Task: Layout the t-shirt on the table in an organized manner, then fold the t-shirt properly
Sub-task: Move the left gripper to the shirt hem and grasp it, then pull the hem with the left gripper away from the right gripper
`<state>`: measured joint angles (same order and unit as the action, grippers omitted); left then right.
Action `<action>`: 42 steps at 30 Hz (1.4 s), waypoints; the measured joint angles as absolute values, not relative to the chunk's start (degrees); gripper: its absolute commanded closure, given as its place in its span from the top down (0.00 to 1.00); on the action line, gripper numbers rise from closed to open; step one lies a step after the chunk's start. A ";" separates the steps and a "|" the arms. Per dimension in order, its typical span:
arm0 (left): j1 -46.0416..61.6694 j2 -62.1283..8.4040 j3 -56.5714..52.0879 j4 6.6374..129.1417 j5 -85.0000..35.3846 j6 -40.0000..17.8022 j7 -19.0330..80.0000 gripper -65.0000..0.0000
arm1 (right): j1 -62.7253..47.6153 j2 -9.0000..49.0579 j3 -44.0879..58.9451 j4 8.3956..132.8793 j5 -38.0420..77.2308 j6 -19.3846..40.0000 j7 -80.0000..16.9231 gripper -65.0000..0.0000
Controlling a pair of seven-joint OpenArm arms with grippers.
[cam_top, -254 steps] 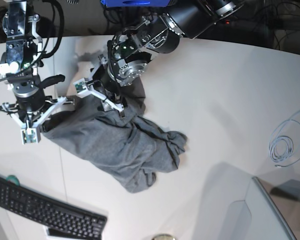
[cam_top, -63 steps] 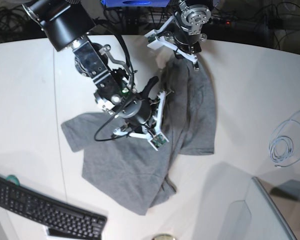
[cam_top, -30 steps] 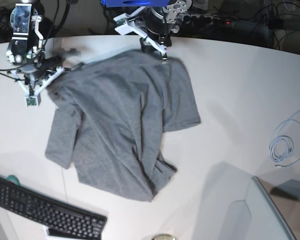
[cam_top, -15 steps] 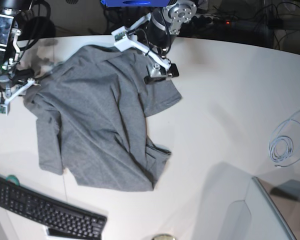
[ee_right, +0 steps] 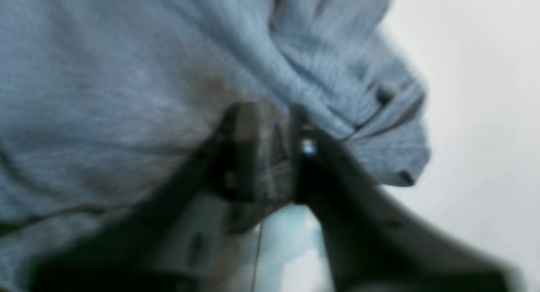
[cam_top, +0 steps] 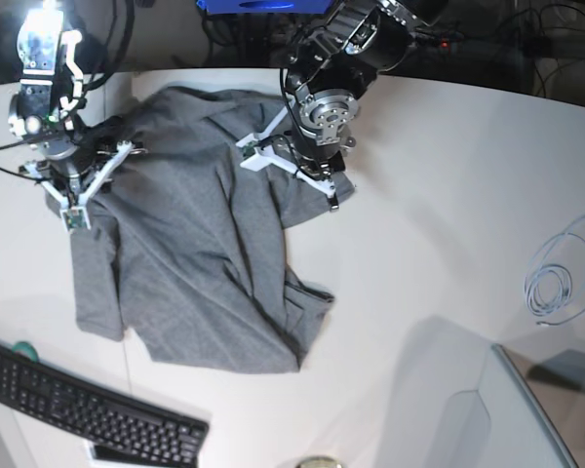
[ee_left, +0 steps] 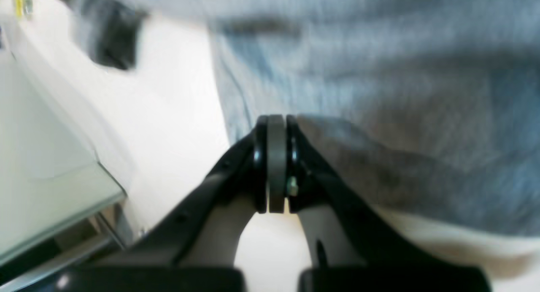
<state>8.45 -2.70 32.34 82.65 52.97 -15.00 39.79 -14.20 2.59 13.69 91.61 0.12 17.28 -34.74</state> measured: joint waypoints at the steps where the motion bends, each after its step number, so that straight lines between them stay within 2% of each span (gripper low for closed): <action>1: 8.95 -2.68 32.38 83.02 53.15 -15.00 39.68 0.00 | -12.71 2.70 13.78 89.03 -0.05 17.06 -34.44 0.00; 6: 15.66 -4.56 32.62 87.88 53.34 -15.03 39.11 0.00 | -6.57 3.88 14.02 75.33 -0.08 16.99 -32.25 0.02; 8: 18.48 -5.61 32.32 89.38 53.45 -15.03 39.90 0.00 | -4.03 6.02 15.16 70.76 3.42 19.66 -31.27 0.02; 11: 20.84 -5.13 32.36 90.56 53.30 -15.05 39.88 0.00 | 1.19 8.21 17.47 63.81 1.89 18.00 -28.32 0.02; 14: 21.30 -4.64 32.34 92.82 52.80 -15.07 39.55 0.00 | 2.15 11.09 17.98 60.40 1.74 17.78 -25.26 0.02; 18: 18.96 -3.55 30.46 97.73 51.79 -15.18 39.70 0.00 | 2.61 11.64 18.11 60.29 0.97 17.32 -26.59 0.02; 22: 11.64 0.69 21.04 99.26 37.82 -14.90 39.42 0.00 | -0.40 11.00 17.93 65.43 0.40 16.95 -28.49 0.02; 26: 5.76 0.84 13.76 96.05 15.81 -14.70 40.12 0.00 | -5.04 9.37 17.98 72.90 -0.30 16.97 -30.87 0.02; 27: 5.10 0.84 12.32 95.39 10.96 -14.85 40.32 0.02 | -5.80 8.95 17.82 74.87 -0.27 16.99 -30.89 0.02; 31: 3.05 1.10 4.82 91.11 -5.56 -14.79 39.97 0.64 | -7.35 9.19 17.78 80.14 -0.16 17.15 -29.78 0.02; 33: 1.76 0.73 2.61 87.57 -12.01 -13.87 39.92 0.85 | -7.75 9.45 17.85 80.29 -0.27 17.15 -30.22 0.02; 34: 1.06 0.64 2.24 85.67 -14.09 -13.74 39.75 0.91 | -8.05 9.43 17.89 80.29 -0.30 17.15 -30.26 0.02; 36: -0.27 0.97 0.89 81.65 -18.55 -14.37 39.86 0.90 | -8.32 9.06 17.87 80.25 -0.25 17.15 -30.33 0.02; 42: -3.44 0.91 2.04 72.95 -23.73 -13.72 31.27 0.75 | -8.29 9.26 17.78 80.25 -0.25 17.15 -30.46 0.02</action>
<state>-3.44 0.91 2.04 72.95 -23.73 -13.72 31.27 -8.29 9.26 17.78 80.25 -0.25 17.15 -30.46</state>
